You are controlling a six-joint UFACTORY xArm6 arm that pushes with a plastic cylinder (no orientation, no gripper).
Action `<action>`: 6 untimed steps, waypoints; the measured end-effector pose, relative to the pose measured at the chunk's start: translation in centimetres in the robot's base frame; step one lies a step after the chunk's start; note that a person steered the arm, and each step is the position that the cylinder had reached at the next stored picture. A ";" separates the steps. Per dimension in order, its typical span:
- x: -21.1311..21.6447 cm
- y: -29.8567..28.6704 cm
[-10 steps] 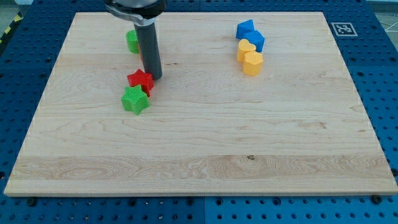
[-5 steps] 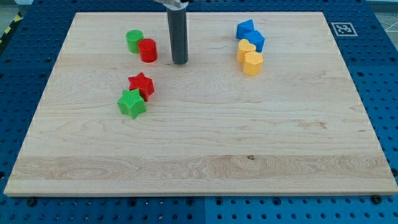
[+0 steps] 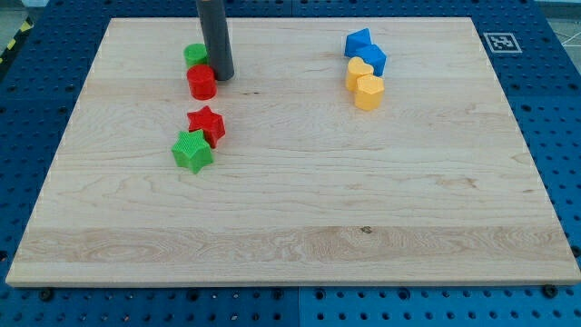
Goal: Push red circle closer to the red star
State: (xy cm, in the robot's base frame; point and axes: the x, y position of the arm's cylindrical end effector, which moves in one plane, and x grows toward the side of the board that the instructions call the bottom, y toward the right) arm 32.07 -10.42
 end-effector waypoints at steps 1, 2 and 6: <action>-2.0 -0.2; -2.2 -2.6; 2.6 -1.2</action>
